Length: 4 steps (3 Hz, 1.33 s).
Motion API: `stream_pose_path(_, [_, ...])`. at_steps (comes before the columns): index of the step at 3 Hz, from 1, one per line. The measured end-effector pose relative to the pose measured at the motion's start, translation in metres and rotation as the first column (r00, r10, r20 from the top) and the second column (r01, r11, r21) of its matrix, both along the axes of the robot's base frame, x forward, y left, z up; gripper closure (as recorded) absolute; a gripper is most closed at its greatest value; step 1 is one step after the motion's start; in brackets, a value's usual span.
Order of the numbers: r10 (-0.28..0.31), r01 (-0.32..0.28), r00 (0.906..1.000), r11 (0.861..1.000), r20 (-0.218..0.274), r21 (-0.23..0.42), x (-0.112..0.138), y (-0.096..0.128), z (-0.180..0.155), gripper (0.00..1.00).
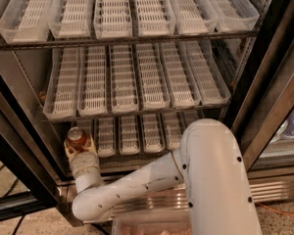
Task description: Pick coke can from bottom shelf of fridge
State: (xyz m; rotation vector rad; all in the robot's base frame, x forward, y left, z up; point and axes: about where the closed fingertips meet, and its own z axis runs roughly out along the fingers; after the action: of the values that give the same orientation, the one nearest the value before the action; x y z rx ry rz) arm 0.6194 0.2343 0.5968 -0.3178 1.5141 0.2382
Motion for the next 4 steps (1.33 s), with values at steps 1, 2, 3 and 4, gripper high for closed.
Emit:
stream_pose_path(1, [0.002, -0.002, 1.0, 1.0, -0.005, 0.004, -0.0001, -0.0002, -0.0007, 0.86])
stream_pose_path(2, [0.03, -0.03, 0.9993, 0.999, -0.022, 0.014, -0.0042, -0.0016, 0.0025, 1.0])
stream_pose_path(3, [0.03, -0.03, 0.9993, 0.999, -0.022, 0.014, -0.0042, -0.0016, 0.0025, 1.0])
stream_pose_path(4, [0.05, -0.049, 0.9985, 0.998, -0.021, 0.027, -0.0052, 0.0018, 0.0088, 1.0])
